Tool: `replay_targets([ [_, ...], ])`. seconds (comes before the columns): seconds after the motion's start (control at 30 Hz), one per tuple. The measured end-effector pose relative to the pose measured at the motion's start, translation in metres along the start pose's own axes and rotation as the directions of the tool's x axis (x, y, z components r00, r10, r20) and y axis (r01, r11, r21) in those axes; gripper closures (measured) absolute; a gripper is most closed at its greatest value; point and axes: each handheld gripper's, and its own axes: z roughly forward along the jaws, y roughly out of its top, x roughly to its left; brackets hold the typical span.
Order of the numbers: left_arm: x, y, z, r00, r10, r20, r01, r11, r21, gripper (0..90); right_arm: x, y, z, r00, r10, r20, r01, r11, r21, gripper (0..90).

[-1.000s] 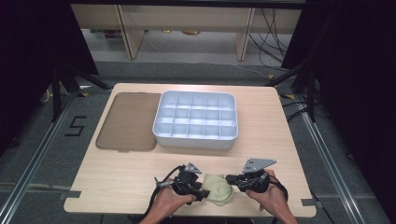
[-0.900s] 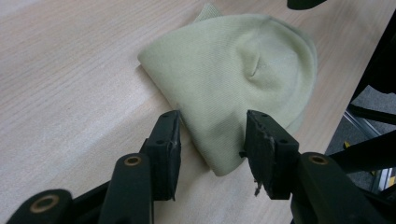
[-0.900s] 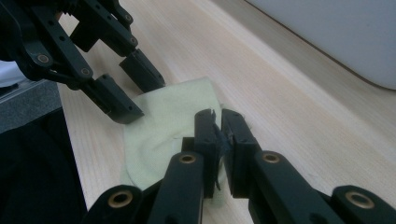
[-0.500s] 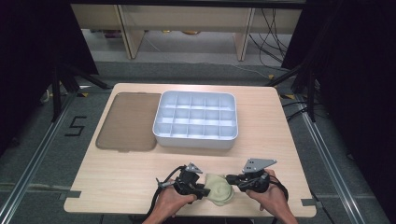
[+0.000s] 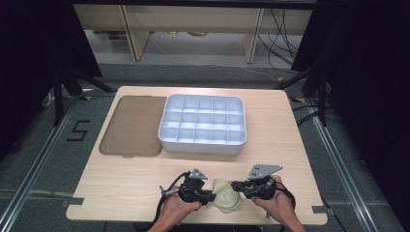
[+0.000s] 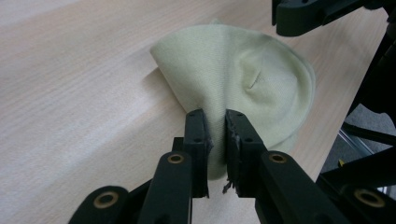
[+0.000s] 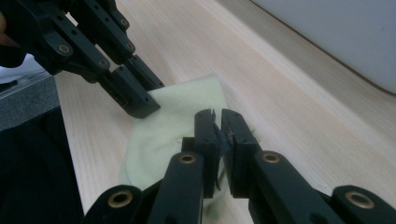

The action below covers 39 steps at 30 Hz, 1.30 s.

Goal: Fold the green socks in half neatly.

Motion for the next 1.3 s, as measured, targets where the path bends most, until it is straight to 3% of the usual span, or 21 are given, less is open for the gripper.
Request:
replay_targets([
  [0.2, -0.001, 0.001, -0.003, 0.9999, 0.006, -0.009, -0.006, 0.9998, -0.017, 79.6, -0.001, 0.008, 0.014, 1.0, -0.003, 0.006, 0.003, 1.0, 0.011, 85.4],
  [0.33, 0.002, 0.003, -0.006, 0.9985, 0.054, -0.011, -0.054, 0.9985, 0.011, 79.6, -0.001, 0.015, 0.026, 0.9999, -0.003, 0.013, 0.003, 1.0, 0.022, 85.6],
  [0.37, 0.001, 0.002, -0.004, 0.9996, 0.027, -0.013, -0.027, 0.9996, -0.013, 79.6, -0.001, 0.015, 0.026, 0.9999, -0.003, 0.013, 0.003, 1.0, 0.022, 85.6],
  [0.43, 0.001, 0.001, -0.004, 0.9996, 0.023, -0.016, -0.023, 0.9996, -0.017, 79.6, -0.002, 0.016, 0.033, 0.9996, -0.016, 0.024, 0.015, 0.999, 0.041, 86.0],
  [0.47, 0.003, 0.001, -0.007, 0.9986, 0.051, -0.016, -0.051, 0.9986, 0.009, 79.6, -0.003, 0.016, 0.036, 0.9995, -0.011, 0.028, 0.01, 0.998, 0.054, 86.1],
  [0.5, 0.002, 0.001, -0.006, 0.9995, 0.026, -0.02, -0.026, 0.9995, -0.018, 79.7, -0.005, 0.015, 0.04, 0.9993, -0.011, 0.035, 0.008, 0.998, 0.069, 86.2],
  [0.57, 0.001, 0.001, -0.007, 0.9996, 0.011, -0.027, -0.012, 0.9997, -0.023, 79.9, -0.007, 0.015, 0.042, 0.9993, -0.01, 0.035, 0.007, 0.998, 0.068, 86.2],
  [0.6, 0.003, 0.002, -0.008, 0.9991, 0.03, -0.03, -0.03, 0.9994, -0.017, 79.9, -0.008, 0.016, 0.045, 0.9994, -0.006, 0.033, 0.003, 0.997, 0.08, 86.3],
  [0.63, 0.003, 0.002, -0.008, 0.9994, 0.023, -0.025, -0.024, 0.999, -0.037, 79.9, -0.008, 0.016, 0.045, 0.9994, -0.006, 0.033, 0.003, 0.997, 0.08, 86.3],
  [0.77, 0.004, 0.002, -0.009, 0.9986, 0.04, -0.034, -0.042, 0.9984, -0.037, 80.0, -0.009, 0.017, 0.051, 0.9995, -0.007, 0.03, 0.004, 0.996, 0.089, 87.0],
  [0.8, 0.004, 0.002, -0.01, 0.9976, 0.058, -0.038, -0.059, 0.9981, -0.021, 80.0, -0.008, 0.018, 0.055, 0.9997, -0.003, 0.025, 0.001, 0.997, 0.083, 87.2],
  [0.9, 0.003, 0.001, -0.01, 0.9977, 0.046, -0.049, -0.048, 0.9982, -0.037, 80.1, -0.009, 0.019, 0.055, 0.9994, -0.027, 0.02, 0.025, 0.996, 0.089, 87.2],
  [0.97, 0.004, 0.001, -0.01, 0.998, 0.044, -0.045, -0.046, 0.998, -0.043, 80.2, -0.009, 0.018, 0.054, 0.9996, -0.015, 0.022, 0.013, 0.996, 0.089, 87.2],
  [1.03, 0.006, 0.001, -0.013, 0.9965, 0.069, -0.048, -0.07, 0.9973, -0.023, 80.2, -0.008, 0.019, 0.05, 0.9995, -0.008, 0.03, 0.007, 0.998, 0.056, 87.2],
  [1.13, 0.004, 0.001, -0.013, 0.9974, 0.045, -0.056, -0.048, 0.9977, -0.047, 80.3, -0.006, 0.021, 0.038, 0.9997, -0.016, 0.016, 0.016, 0.999, 0.032, 87.3],
  [1.3, 0.006, 0.002, -0.016, 0.9955, 0.066, -0.067, -0.069, 0.9968, -0.041, 80.3, 0.009, 0.016, 0.025, 0.9994, -0.005, -0.033, 0.005, 1.0, -0.006, 87.3],
])
